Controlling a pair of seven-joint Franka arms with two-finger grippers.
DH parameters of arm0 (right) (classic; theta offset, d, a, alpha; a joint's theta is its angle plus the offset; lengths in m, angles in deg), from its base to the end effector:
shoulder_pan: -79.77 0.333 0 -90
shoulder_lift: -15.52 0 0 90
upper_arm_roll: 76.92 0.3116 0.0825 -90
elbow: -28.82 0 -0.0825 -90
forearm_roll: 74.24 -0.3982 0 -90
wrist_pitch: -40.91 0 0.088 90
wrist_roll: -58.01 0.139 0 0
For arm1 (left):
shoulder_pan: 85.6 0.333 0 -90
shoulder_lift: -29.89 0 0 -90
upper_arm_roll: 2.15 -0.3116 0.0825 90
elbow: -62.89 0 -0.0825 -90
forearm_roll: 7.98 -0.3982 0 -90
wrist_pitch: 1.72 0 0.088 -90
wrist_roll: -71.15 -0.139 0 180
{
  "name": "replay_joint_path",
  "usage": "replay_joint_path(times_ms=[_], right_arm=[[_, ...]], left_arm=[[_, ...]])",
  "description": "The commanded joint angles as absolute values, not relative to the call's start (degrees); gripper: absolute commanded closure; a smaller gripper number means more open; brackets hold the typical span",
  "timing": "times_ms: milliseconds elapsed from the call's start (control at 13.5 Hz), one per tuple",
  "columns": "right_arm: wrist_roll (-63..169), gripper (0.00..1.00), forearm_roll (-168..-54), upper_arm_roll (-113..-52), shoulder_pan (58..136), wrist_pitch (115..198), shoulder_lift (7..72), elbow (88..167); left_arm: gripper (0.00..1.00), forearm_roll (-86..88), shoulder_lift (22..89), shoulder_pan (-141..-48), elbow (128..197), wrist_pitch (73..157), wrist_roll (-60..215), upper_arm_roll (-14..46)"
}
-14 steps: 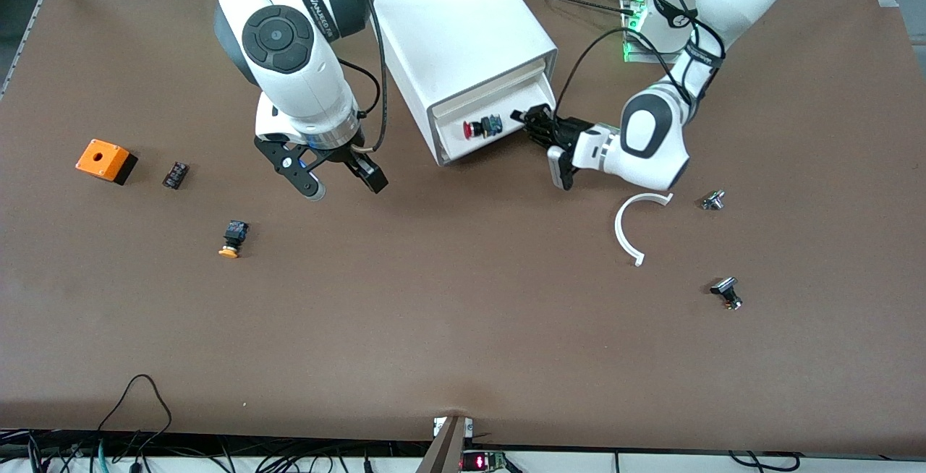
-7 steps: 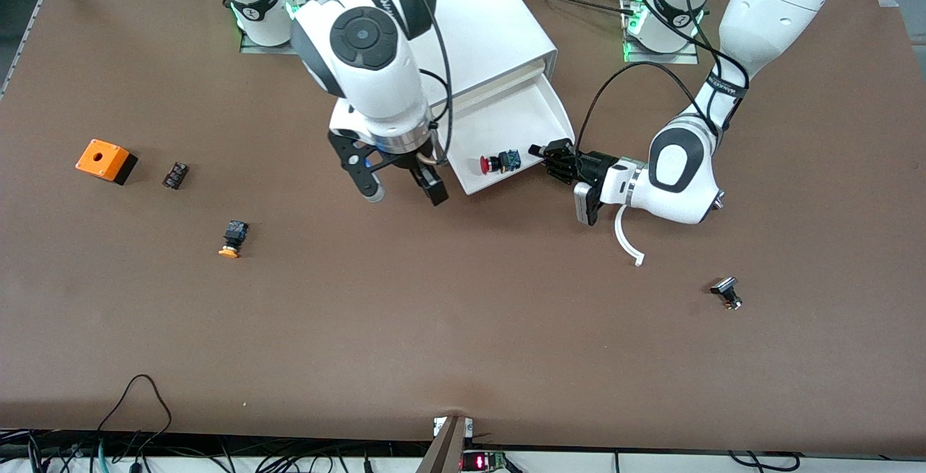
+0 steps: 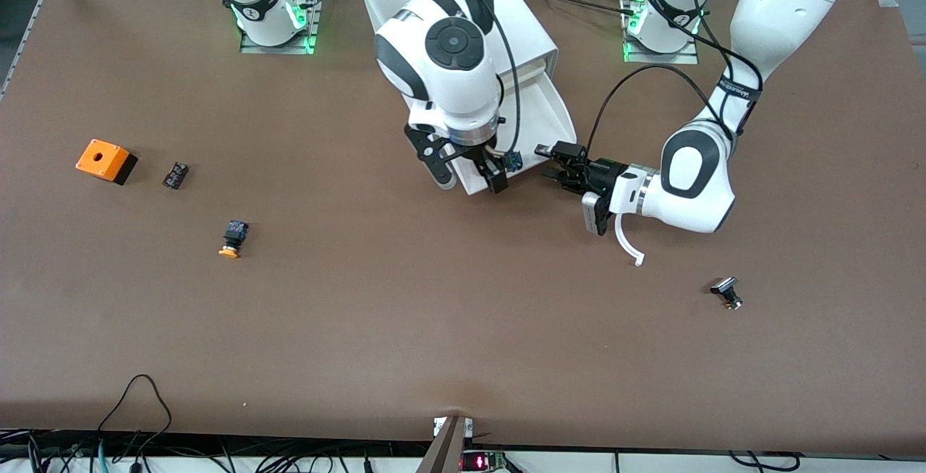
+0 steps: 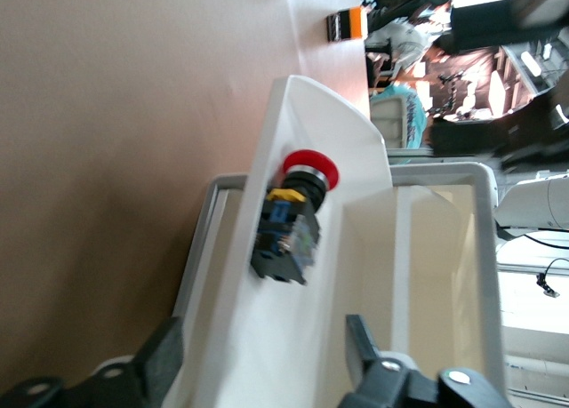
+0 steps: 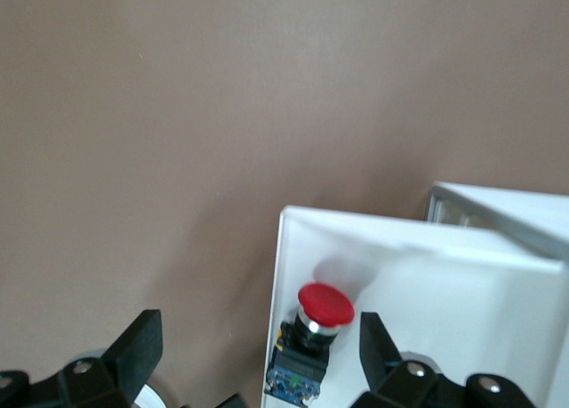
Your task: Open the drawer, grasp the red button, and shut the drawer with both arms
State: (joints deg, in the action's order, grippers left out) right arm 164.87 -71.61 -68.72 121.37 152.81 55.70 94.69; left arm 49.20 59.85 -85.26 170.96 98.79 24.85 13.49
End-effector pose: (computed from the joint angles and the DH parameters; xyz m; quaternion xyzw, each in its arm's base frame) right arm 0.5224 0.5673 0.3612 -0.8714 0.4871 0.0119 0.0578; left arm 0.5404 -0.2488 0.2182 0.8023 -0.2158 -0.1438 0.5376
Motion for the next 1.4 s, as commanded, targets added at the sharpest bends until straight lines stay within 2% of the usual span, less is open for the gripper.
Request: replay_joint_path(times_ms=[0, 517, 739, 886, 1034, 1330], right_arm=[[168.4, 0.02, -73.4, -69.0, 123.0, 154.6, 58.4, 92.1], [168.7, 0.02, -74.7, -69.1, 125.8, 154.6, 61.1, 92.3], [169.5, 0.09, -74.7, -69.1, 126.4, 154.6, 62.2, 92.4], [169.5, 0.20, -74.7, -69.0, 126.5, 154.7, 62.4, 92.4], [169.4, 0.36, -74.7, -69.0, 126.4, 154.7, 62.4, 92.3], [169.1, 0.77, -74.6, -69.1, 126.4, 154.7, 62.0, 92.1]], left_arm=[[0.00, 41.7, 56.8, -84.5, 166.4, 92.6, 35.7, 13.4], [0.00, 21.0, 57.0, -85.3, 145.0, 74.6, 72.3, 13.9], [0.00, 9.2, 56.9, -86.3, 137.2, 71.4, 78.2, 14.5], [0.00, 1.3, 56.8, -88.3, 134.8, 70.7, 79.9, 14.5], [0.00, -6.4, 56.9, -91.1, 132.3, 70.7, 81.2, 14.5], [0.00, -10.4, 58.0, -92.5, 128.5, 71.1, 84.3, 13.4]])
